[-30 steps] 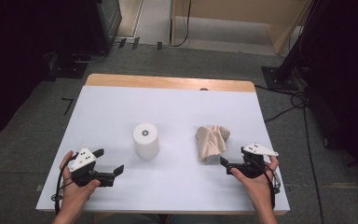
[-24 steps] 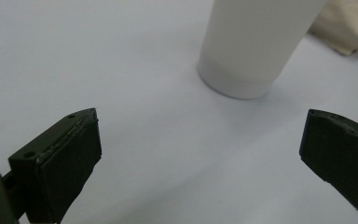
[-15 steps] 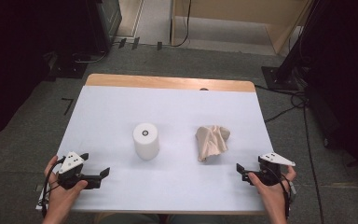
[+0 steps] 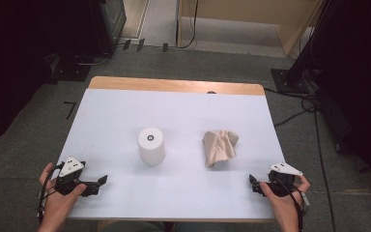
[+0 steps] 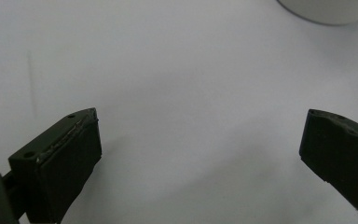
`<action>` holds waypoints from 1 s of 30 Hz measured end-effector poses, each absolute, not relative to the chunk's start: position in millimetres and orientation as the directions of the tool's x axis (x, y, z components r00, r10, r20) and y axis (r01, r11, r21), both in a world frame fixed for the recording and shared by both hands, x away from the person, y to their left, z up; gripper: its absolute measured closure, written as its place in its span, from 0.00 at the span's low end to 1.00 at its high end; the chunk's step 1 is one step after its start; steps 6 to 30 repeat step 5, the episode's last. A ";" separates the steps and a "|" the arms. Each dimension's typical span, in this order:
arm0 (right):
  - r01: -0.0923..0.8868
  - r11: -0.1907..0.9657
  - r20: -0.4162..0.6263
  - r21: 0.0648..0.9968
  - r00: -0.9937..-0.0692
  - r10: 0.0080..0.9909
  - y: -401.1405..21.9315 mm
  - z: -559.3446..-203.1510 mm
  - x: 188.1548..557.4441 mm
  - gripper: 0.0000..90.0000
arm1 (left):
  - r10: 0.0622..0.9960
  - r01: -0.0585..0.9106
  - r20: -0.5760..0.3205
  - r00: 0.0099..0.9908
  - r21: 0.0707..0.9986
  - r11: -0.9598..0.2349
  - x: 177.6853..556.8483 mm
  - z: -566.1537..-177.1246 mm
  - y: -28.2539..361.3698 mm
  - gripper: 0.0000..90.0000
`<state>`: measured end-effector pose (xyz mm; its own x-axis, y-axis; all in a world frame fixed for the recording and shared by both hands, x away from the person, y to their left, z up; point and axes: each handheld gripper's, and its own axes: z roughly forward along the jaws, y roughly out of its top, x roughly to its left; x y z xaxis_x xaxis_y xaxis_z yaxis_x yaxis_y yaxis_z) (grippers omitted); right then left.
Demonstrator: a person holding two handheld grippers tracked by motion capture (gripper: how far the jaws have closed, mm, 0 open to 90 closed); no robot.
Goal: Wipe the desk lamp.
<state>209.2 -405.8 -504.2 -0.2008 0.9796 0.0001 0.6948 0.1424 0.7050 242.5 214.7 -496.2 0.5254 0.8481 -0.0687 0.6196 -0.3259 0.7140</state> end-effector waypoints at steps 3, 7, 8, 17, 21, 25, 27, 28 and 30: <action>0.696 0.133 0.012 0.706 -0.199 0.980 -406.8 -504.7 209.0 0.00 | 0.852 0.623 -0.032 0.523 0.697 -0.356 242.9 -497.2 210.6 0.00; 0.695 0.132 0.012 0.707 -0.199 0.980 -406.8 -504.9 208.9 0.00 | 0.853 0.615 0.006 0.522 0.690 -0.381 242.1 -498.3 206.4 0.00; 0.695 0.132 0.012 0.707 -0.199 0.980 -406.8 -504.9 208.9 0.00 | 0.853 0.615 0.006 0.522 0.690 -0.381 242.1 -498.3 206.4 0.00; 0.695 0.132 0.012 0.707 -0.199 0.980 -406.8 -504.9 208.9 0.00 | 0.853 0.615 0.006 0.522 0.690 -0.381 242.1 -498.3 206.4 0.00; 0.695 0.132 0.012 0.707 -0.199 0.980 -406.8 -504.9 208.9 0.00 | 0.853 0.615 0.006 0.522 0.690 -0.381 242.1 -498.3 206.4 0.00; 0.695 0.132 0.012 0.707 -0.199 0.980 -406.8 -504.9 208.9 0.00 | 0.853 0.615 0.006 0.522 0.690 -0.381 242.1 -498.3 206.4 0.00; 0.695 0.132 0.012 0.707 -0.199 0.980 -406.8 -504.9 208.9 0.00 | 0.853 0.615 0.006 0.522 0.690 -0.381 242.1 -498.3 206.4 0.00; 0.695 0.132 0.012 0.707 -0.199 0.980 -406.8 -504.9 208.9 0.00 | 0.853 0.615 0.006 0.522 0.690 -0.381 242.1 -498.3 206.4 0.00; 0.695 0.132 0.012 0.707 -0.199 0.980 -406.8 -504.9 208.9 0.00 | 0.853 0.615 0.006 0.522 0.690 -0.381 242.1 -498.3 206.4 0.00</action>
